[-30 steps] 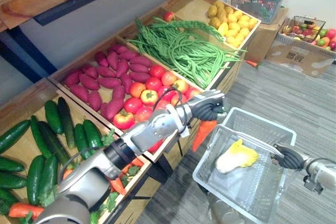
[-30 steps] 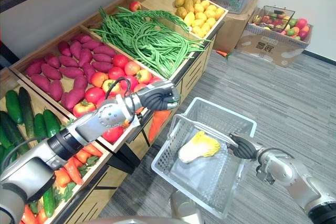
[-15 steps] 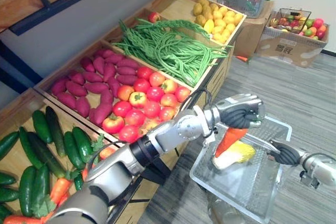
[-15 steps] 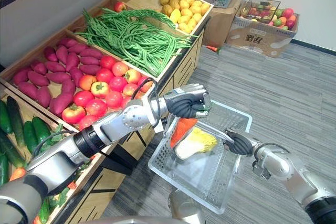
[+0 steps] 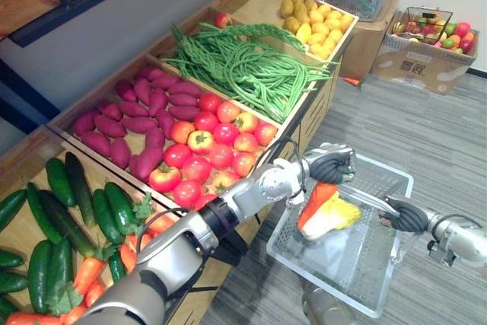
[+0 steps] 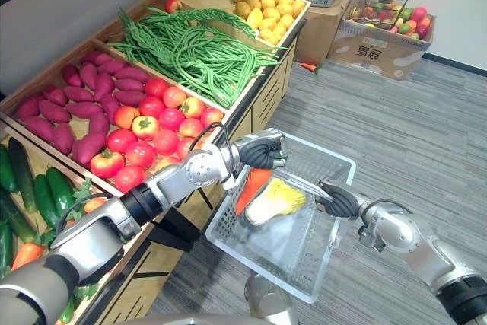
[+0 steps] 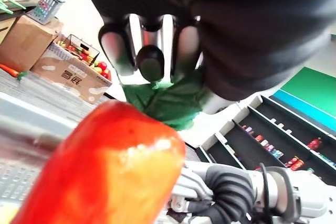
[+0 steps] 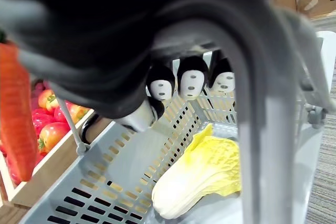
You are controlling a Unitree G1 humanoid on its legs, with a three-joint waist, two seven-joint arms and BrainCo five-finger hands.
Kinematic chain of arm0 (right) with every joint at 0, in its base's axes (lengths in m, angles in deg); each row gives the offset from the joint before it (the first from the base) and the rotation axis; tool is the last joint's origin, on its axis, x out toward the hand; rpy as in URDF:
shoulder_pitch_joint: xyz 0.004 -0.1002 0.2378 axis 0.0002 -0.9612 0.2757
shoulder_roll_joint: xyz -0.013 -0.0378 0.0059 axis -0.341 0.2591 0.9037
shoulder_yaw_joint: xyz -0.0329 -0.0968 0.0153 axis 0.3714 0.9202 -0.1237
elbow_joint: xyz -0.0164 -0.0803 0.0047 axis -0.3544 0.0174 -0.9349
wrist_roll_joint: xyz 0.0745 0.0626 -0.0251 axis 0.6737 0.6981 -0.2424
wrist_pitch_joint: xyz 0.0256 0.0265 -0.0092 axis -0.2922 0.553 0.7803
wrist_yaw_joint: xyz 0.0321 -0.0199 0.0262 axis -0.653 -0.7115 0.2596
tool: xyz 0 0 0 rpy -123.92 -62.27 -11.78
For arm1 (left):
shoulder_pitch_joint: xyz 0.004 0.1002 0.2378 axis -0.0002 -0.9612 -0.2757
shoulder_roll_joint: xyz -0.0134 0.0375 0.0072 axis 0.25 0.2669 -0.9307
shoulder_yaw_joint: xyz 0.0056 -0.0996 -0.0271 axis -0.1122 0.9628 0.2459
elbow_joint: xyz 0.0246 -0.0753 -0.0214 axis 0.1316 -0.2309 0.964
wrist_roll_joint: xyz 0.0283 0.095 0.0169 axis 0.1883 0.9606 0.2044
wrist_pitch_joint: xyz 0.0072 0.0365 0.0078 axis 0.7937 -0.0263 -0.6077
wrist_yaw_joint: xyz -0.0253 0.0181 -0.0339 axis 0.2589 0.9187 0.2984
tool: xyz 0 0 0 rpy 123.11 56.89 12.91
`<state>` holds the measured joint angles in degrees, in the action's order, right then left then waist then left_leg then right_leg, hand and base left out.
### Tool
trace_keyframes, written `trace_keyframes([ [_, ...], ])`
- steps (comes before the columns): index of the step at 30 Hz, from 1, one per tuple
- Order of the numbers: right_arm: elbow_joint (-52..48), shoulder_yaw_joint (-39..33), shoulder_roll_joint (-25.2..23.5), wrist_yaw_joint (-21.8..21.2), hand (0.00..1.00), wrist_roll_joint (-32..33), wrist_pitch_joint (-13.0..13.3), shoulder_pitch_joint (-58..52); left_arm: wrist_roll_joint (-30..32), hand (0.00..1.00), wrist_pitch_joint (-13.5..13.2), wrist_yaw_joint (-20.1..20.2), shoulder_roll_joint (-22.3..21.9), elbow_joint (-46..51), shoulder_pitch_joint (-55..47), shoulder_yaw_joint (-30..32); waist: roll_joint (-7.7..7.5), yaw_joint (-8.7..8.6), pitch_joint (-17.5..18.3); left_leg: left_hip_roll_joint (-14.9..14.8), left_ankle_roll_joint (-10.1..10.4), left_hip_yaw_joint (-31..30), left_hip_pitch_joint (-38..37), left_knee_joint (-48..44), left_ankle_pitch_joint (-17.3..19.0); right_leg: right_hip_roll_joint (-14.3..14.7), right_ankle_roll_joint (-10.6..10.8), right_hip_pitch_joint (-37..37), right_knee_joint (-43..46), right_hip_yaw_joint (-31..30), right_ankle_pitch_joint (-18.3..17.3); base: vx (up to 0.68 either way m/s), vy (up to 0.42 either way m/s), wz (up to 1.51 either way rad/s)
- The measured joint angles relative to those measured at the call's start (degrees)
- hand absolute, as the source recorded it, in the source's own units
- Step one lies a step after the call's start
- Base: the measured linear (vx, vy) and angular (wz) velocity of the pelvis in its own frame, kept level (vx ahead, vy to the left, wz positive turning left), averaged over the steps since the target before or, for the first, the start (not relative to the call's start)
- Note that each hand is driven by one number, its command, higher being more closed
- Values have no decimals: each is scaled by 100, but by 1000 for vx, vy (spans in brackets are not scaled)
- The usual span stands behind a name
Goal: Pick vegetable in the basket
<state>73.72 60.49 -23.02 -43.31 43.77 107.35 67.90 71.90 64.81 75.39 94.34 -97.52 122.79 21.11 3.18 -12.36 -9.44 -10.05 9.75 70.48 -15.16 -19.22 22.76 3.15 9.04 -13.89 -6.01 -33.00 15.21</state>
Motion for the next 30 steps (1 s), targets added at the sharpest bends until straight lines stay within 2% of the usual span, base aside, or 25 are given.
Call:
trace_keyframes([
  [16,-1,-3,0,-5,100,32,-13,23,442,100,-21,-139,-234,-846,-156,-1,-30,-42,-19,-72,-29,-157,204,-87,31,-27,-16,-140,-1,134,-13,46,5,4],
  [22,-1,-4,0,-10,100,31,-32,23,443,100,-22,-235,-275,-1014,-157,44,-92,-58,-57,-69,-31,-173,220,-86,32,-32,-16,-154,-1,145,-14,29,8,1],
  [30,0,-6,0,-10,100,27,-33,23,395,100,-20,-223,-344,-1127,-159,99,-100,-145,-61,-78,-34,-214,295,-93,33,-40,-26,-210,-1,186,-21,50,10,2],
])
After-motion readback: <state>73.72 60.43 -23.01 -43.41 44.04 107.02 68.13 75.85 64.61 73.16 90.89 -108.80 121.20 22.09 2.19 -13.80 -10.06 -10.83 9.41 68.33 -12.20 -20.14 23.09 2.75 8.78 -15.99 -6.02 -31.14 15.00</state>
